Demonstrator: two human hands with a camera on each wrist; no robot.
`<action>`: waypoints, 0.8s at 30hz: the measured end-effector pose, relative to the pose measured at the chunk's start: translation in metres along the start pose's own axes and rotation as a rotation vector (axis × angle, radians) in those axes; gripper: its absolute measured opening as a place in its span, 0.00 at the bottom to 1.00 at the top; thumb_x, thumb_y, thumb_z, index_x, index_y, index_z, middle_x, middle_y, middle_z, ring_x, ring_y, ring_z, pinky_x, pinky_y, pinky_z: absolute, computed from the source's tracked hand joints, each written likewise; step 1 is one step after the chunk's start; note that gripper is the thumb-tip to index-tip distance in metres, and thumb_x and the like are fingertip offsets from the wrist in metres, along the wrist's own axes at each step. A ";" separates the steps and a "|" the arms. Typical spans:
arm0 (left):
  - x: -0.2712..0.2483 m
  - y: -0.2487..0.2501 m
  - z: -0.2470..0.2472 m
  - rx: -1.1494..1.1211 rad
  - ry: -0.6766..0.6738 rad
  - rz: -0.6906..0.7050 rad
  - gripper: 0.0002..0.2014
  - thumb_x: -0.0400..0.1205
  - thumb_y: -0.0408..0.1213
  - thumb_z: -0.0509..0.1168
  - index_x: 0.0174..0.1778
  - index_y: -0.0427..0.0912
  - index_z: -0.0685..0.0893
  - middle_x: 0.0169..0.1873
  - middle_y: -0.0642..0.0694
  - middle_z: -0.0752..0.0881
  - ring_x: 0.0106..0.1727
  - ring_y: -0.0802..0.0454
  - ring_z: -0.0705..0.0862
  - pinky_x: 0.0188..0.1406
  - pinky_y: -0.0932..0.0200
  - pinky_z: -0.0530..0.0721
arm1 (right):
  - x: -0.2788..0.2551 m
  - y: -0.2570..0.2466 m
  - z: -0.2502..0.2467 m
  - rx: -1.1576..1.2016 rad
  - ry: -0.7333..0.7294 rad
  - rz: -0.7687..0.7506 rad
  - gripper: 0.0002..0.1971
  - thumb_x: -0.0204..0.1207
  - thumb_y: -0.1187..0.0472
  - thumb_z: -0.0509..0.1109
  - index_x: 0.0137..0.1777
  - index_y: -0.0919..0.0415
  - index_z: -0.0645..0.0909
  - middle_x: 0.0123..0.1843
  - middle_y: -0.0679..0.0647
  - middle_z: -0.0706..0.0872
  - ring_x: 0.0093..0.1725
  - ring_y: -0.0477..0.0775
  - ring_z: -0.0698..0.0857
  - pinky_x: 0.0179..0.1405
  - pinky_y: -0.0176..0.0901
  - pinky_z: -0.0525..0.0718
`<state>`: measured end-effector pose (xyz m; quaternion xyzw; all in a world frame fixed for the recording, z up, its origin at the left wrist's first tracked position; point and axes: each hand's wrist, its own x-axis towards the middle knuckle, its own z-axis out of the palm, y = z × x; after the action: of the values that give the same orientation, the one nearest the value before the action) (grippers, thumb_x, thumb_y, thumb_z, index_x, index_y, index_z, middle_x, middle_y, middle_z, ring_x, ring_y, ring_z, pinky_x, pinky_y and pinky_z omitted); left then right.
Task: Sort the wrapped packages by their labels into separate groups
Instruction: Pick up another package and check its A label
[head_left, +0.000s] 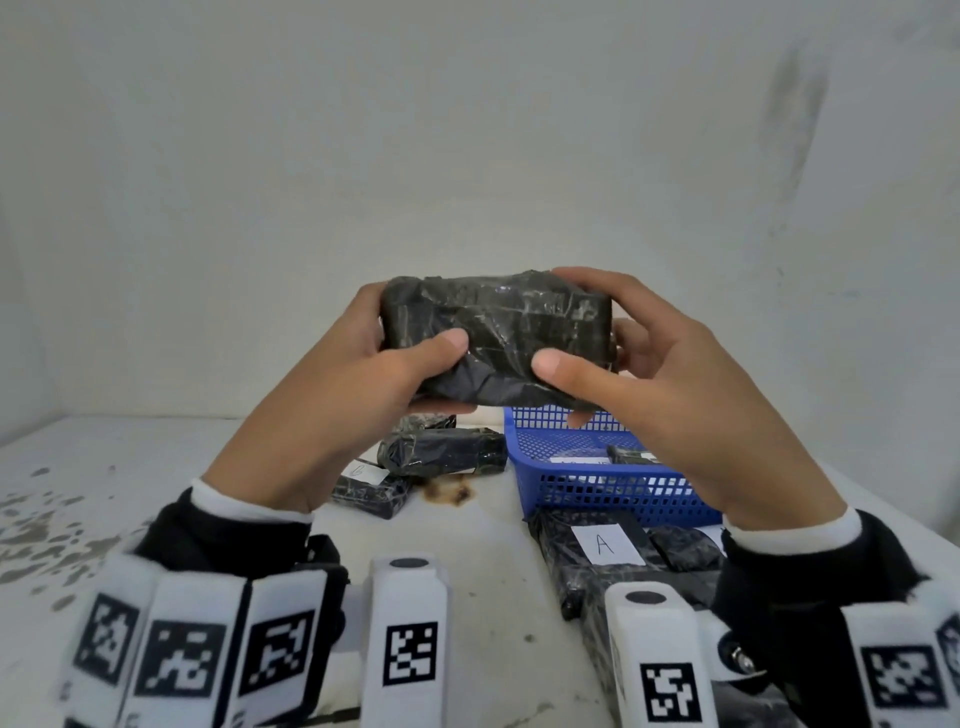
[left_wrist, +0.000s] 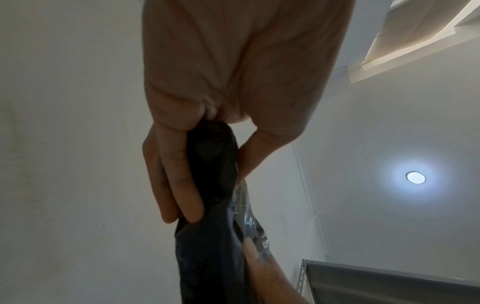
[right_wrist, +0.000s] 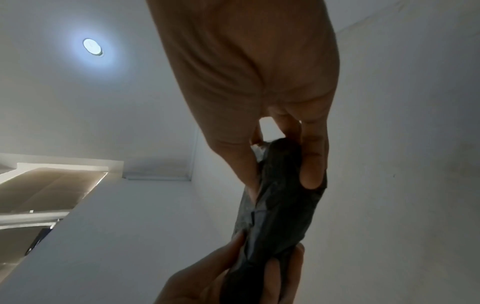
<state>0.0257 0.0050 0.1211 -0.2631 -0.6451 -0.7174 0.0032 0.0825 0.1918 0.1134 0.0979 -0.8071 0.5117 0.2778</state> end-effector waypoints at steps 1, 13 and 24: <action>0.000 0.000 0.000 -0.001 0.004 -0.004 0.18 0.82 0.32 0.66 0.67 0.42 0.76 0.56 0.43 0.88 0.49 0.49 0.91 0.47 0.54 0.91 | 0.000 0.000 0.000 0.000 0.002 -0.006 0.24 0.71 0.50 0.79 0.67 0.36 0.81 0.53 0.53 0.92 0.42 0.50 0.91 0.42 0.42 0.89; 0.000 -0.003 -0.001 0.199 0.039 0.034 0.18 0.81 0.44 0.68 0.65 0.50 0.74 0.47 0.49 0.89 0.37 0.55 0.91 0.25 0.59 0.81 | 0.000 -0.003 0.003 0.040 0.018 -0.015 0.20 0.71 0.42 0.73 0.64 0.36 0.83 0.53 0.52 0.93 0.50 0.53 0.93 0.45 0.41 0.91; 0.003 -0.007 -0.003 0.230 0.033 0.053 0.20 0.79 0.46 0.70 0.65 0.49 0.73 0.44 0.42 0.88 0.32 0.51 0.83 0.31 0.53 0.79 | 0.000 0.000 -0.001 -0.005 -0.016 -0.046 0.23 0.75 0.48 0.75 0.71 0.34 0.80 0.60 0.43 0.91 0.58 0.49 0.91 0.56 0.40 0.89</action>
<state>0.0196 0.0039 0.1157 -0.2660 -0.7157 -0.6427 0.0631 0.0831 0.1921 0.1137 0.1198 -0.8081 0.5025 0.2831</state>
